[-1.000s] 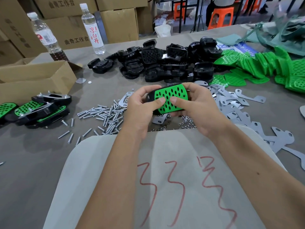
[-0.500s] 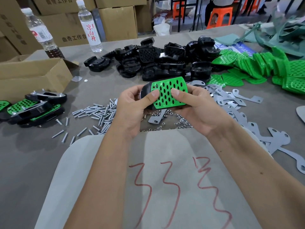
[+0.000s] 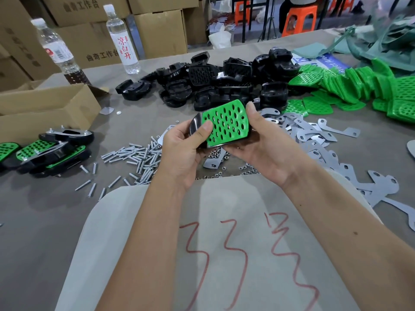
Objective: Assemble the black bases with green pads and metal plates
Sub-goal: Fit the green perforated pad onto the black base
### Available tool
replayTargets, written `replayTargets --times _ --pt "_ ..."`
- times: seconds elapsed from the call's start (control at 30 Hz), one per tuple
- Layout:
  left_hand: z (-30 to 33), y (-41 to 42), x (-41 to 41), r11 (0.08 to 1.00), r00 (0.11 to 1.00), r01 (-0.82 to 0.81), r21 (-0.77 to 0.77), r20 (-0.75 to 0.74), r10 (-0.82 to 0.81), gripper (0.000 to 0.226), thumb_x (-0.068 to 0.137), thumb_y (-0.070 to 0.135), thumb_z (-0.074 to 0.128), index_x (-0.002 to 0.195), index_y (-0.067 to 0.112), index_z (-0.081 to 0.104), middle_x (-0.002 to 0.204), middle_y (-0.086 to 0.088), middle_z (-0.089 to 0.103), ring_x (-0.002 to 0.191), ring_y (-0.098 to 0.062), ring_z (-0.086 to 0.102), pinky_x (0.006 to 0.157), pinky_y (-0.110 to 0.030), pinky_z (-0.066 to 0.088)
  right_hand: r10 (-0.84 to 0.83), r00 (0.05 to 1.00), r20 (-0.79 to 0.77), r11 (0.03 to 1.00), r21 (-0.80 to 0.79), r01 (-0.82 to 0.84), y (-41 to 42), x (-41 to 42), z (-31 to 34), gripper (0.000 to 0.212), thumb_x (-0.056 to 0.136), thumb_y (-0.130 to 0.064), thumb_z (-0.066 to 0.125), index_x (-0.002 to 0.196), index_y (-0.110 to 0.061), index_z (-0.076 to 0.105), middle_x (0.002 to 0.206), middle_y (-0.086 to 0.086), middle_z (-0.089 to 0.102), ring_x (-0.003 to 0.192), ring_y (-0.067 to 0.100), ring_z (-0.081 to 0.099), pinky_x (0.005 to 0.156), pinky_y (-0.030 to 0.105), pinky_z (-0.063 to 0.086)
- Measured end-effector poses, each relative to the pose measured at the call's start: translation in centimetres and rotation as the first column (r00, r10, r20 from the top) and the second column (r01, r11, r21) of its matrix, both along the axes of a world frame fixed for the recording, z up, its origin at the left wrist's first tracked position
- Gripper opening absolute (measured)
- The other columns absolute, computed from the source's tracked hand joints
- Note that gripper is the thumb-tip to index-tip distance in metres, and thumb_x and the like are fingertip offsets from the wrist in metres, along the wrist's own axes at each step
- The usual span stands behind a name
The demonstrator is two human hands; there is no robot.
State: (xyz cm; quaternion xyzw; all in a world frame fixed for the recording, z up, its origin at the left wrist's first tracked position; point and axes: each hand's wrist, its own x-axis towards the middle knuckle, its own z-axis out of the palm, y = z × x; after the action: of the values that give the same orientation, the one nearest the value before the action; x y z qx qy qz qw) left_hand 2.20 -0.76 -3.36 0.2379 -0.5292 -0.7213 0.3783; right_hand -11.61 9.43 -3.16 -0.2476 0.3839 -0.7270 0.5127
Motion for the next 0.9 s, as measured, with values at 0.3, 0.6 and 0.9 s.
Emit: replayTargets --times 0.3,0.6,0.9 --pt "-0.3 0.3 -0.1 0.991 0.985 0.13 -0.029 -0.113 -0.132 0.026 0.091 0.01 0.069 0.116 0.002 0.068 0.108 -0.015 0.076 0.099 -0.028 0.074 0.079 -0.037 0.062 -0.053 0.992 0.115 0.998 -0.014 0.055 -0.3 0.2 -0.4 0.038 0.102 -0.037 0.057 0.107 -0.005 0.078 0.12 0.018 0.071 0.101 0.025 0.068 0.089 0.042 0.061" --pt "-1.7 -0.3 -0.8 0.943 0.962 -0.147 -0.299 0.178 0.207 0.013 0.087 0.014 0.08 0.098 0.015 0.073 0.098 -0.015 0.078 0.091 -0.033 0.074 0.084 -0.055 0.061 -0.044 0.982 -0.182 0.996 0.071 0.057 0.0 0.1 -0.3 0.055 0.09 -0.045 0.07 0.123 -0.002 0.067 0.117 0.015 0.076 0.113 0.032 0.072 0.089 0.039 0.062" --pt "0.0 0.0 -0.2 0.993 0.985 0.115 -0.02 0.13 -0.111 0.027 0.095 0.014 0.07 0.116 -0.002 0.071 0.103 -0.016 0.077 0.091 -0.026 0.074 0.079 -0.038 0.063 -0.067 0.963 -0.259 0.998 -0.027 0.062 0.4 -0.7 -1.2 0.035 0.085 -0.018 0.075 0.117 -0.004 0.072 0.114 0.015 0.077 0.104 0.027 0.075 0.083 0.033 0.061"
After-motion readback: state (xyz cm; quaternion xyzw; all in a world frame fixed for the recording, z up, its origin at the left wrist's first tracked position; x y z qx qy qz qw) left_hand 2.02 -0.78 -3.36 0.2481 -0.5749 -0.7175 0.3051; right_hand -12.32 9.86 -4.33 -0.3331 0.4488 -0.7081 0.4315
